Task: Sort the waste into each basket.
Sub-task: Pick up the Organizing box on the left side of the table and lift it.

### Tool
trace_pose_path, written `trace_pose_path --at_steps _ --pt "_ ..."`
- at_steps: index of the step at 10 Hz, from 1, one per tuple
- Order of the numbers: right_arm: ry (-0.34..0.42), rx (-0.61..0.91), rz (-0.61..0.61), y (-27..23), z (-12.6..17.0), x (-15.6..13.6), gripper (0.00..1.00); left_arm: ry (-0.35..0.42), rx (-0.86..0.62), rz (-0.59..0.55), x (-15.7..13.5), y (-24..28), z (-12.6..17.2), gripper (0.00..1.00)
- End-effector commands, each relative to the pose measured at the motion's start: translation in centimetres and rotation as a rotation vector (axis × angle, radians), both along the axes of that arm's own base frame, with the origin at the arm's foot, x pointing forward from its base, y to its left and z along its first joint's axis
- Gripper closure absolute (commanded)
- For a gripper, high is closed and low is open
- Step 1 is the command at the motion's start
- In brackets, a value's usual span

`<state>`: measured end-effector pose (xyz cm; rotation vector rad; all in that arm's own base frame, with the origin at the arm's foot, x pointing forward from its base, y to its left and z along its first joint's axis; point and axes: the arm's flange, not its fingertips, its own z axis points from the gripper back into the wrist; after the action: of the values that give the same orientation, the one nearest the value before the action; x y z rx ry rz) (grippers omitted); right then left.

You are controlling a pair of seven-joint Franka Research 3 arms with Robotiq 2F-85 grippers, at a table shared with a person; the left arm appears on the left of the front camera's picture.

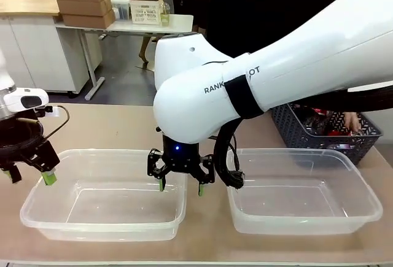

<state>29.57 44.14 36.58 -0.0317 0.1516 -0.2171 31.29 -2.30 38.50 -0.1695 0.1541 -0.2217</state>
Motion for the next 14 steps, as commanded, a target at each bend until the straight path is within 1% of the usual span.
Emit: trace_pose_path --at_steps 1,2,3,4,5,6,7,8,10,11,12,13,14 --pt "-0.009 -0.038 -0.022 0.3 0.3 0.1 0.58 -0.062 -0.059 0.014 -6.4 -0.5 -4.8 0.58" --pt "-0.008 -0.033 -0.024 0.3 0.2 0.1 1.00 -0.073 -0.068 0.004 -6.4 -0.7 -4.9 0.81" --pt "-0.016 -0.032 -0.029 0.3 0.2 0.0 1.00 -0.064 -0.076 0.002 -6.3 -0.9 -5.2 1.00" --pt "-0.023 -0.028 -0.032 0.1 0.3 -0.1 1.00 -0.060 -0.079 -0.002 -6.4 -1.2 -5.5 1.00" --pt "-0.031 -0.025 -0.039 -0.1 0.5 -0.3 0.84 -0.055 -0.077 -0.002 -6.4 -1.3 -5.6 1.00" --pt "-0.034 -0.024 -0.043 -0.3 0.6 -0.4 0.94 -0.052 -0.067 0.001 -6.4 -1.3 -5.7 0.97" --pt "-0.031 -0.018 -0.040 -0.4 0.6 -0.4 1.00 -0.052 -0.056 0.010 -6.3 -1.2 -5.4 1.00" --pt "-0.022 -0.012 -0.029 -0.3 0.6 -0.4 1.00 -0.030 -0.062 0.022 -6.2 -1.0 -5.4 1.00" --pt "-0.010 -0.010 -0.018 -0.3 0.4 -0.4 1.00 -0.032 -0.059 0.029 -6.2 -0.9 -5.1 1.00" --pt "-0.006 -0.006 -0.015 -0.5 0.5 -0.3 1.00 -0.026 -0.046 0.056 -6.0 -0.8 -4.7 1.00" --pt "-0.006 -0.007 -0.015 -0.7 0.7 -0.3 1.00 -0.050 -0.046 0.069 -5.9 -0.9 -3.5 1.00" --pt "-0.008 -0.009 -0.015 -1.1 1.2 -0.3 1.00 -0.081 -0.054 0.083 -5.6 -1.0 -1.7 1.00" --pt "-0.006 -0.011 -0.001 -1.7 2.2 -0.3 1.00 -0.096 -0.056 0.117 -5.1 -1.2 0.5 1.00"
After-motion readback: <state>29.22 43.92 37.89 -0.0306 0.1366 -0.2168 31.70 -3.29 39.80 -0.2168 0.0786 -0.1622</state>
